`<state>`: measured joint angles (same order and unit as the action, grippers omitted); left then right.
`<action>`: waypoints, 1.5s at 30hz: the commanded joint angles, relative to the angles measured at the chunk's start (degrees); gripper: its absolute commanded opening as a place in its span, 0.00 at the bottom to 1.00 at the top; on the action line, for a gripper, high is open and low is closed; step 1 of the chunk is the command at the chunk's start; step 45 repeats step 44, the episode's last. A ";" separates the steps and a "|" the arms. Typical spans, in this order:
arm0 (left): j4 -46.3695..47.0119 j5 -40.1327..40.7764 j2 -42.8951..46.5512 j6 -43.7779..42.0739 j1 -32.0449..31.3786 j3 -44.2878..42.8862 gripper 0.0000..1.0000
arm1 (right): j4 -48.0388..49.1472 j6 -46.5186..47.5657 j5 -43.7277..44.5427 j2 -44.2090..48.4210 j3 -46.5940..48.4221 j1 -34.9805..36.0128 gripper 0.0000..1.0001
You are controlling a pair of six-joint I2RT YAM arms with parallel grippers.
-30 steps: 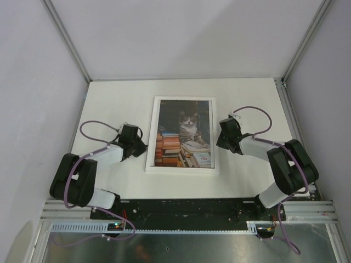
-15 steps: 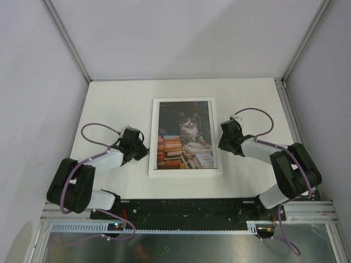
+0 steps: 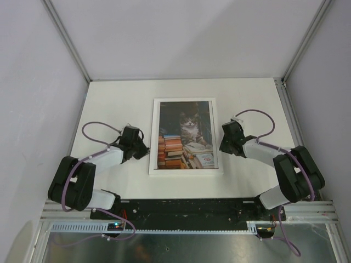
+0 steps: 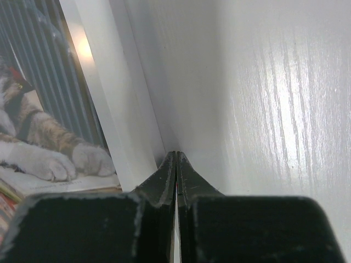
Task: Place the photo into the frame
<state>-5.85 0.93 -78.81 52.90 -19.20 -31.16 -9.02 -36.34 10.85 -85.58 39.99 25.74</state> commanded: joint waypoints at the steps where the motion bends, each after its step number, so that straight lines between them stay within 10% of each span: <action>1: 1.08 -5.69 -0.04 -3.32 2.58 -4.08 0.00 | -0.11 -0.23 -3.96 2.95 0.06 -0.69 0.00; 11: -2.08 -8.88 5.51 -15.62 4.25 -16.27 0.30 | -8.45 3.13 -3.59 11.70 9.10 -4.55 0.07; 19: -5.31 -16.23 14.51 -24.39 4.23 -23.52 0.97 | -6.64 4.06 -5.22 20.20 16.47 -4.12 0.57; 26: -6.62 -16.18 20.88 -24.58 4.26 -21.76 1.00 | -1.83 4.38 -4.93 23.62 16.61 -2.36 0.84; 45: -6.85 -13.13 21.20 -29.42 4.25 -17.22 1.00 | 5.21 2.14 0.87 17.49 16.40 2.53 0.90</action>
